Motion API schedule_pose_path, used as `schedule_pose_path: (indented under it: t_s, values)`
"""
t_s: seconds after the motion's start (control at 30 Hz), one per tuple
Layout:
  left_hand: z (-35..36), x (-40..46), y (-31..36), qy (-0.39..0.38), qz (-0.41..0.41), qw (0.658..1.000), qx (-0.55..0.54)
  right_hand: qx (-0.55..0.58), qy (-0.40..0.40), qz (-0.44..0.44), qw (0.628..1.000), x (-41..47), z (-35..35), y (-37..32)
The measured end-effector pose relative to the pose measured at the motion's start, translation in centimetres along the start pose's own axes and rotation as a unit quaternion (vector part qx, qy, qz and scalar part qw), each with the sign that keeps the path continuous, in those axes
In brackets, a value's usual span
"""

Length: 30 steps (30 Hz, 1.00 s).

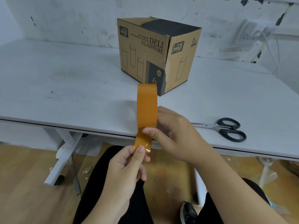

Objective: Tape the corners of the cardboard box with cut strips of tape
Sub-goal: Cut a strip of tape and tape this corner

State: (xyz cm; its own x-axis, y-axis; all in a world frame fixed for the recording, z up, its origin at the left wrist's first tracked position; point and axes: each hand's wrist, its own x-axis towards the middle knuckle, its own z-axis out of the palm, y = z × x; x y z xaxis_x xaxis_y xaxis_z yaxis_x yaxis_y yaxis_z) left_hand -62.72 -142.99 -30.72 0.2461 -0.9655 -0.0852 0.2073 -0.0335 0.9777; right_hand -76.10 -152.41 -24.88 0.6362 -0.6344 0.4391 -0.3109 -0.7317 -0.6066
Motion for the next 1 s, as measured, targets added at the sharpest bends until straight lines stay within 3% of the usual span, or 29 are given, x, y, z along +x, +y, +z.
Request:
schedule_pose_path:
  t_s: [0.33, 0.6, 0.8, 1.0]
  values:
    - [-1.6, -2.8, 0.2, -0.011, -0.017, 0.999, -0.025, -0.038, 0.021, 0.009, 0.999, 0.5, 0.5, 0.1]
    - [-1.9, -2.9, -0.8, 0.004, 0.013, 1.000, 0.007, 0.006, 0.013, 0.101, 0.995, 0.6, 0.4, -0.1]
    - [-1.3, -2.1, -2.7, 0.007, -0.024, 1.000, 0.001, -0.013, 0.002, 0.064, 0.998, 0.3, 0.2, -0.4]
    - [-0.9, -0.5, -3.2, 0.036, 0.012, 0.999, 0.026, -0.023, 0.026, 0.054, 0.998, 0.1, 0.3, -0.1]
